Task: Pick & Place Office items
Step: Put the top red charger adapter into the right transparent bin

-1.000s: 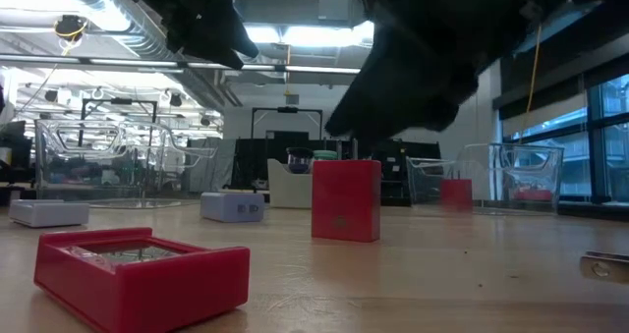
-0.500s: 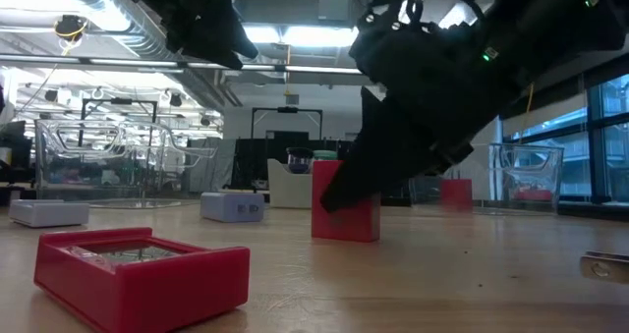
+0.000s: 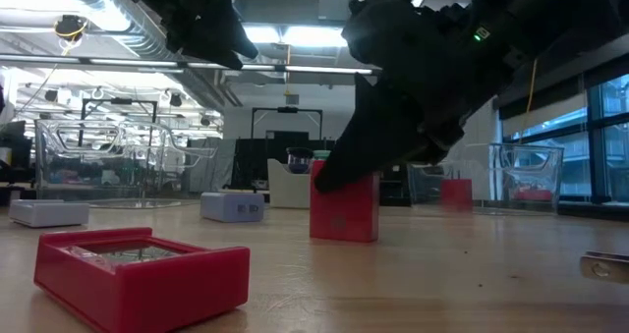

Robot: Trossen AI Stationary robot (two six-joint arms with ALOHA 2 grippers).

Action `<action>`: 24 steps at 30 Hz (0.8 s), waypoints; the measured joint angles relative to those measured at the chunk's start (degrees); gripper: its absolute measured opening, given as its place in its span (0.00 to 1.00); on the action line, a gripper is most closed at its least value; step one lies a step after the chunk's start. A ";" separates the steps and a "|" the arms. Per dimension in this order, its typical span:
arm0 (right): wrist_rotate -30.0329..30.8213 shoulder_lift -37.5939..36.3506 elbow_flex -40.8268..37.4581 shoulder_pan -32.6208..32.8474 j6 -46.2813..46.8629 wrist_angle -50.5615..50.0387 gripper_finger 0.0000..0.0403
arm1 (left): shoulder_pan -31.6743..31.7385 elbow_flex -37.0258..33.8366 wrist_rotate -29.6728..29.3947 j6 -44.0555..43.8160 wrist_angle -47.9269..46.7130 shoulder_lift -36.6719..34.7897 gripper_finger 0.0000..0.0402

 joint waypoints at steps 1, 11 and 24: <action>0.00 0.00 0.00 0.00 0.55 -0.03 0.36 | 0.00 0.00 0.00 0.00 0.00 0.00 0.69; -1.73 -1.78 0.02 -0.11 3.57 -1.15 0.30 | 0.00 0.00 0.00 0.00 0.00 0.00 0.69; 9.83 -27.89 0.02 -8.30 5.82 -37.41 0.30 | 0.00 0.00 -0.02 0.00 0.02 -0.01 0.69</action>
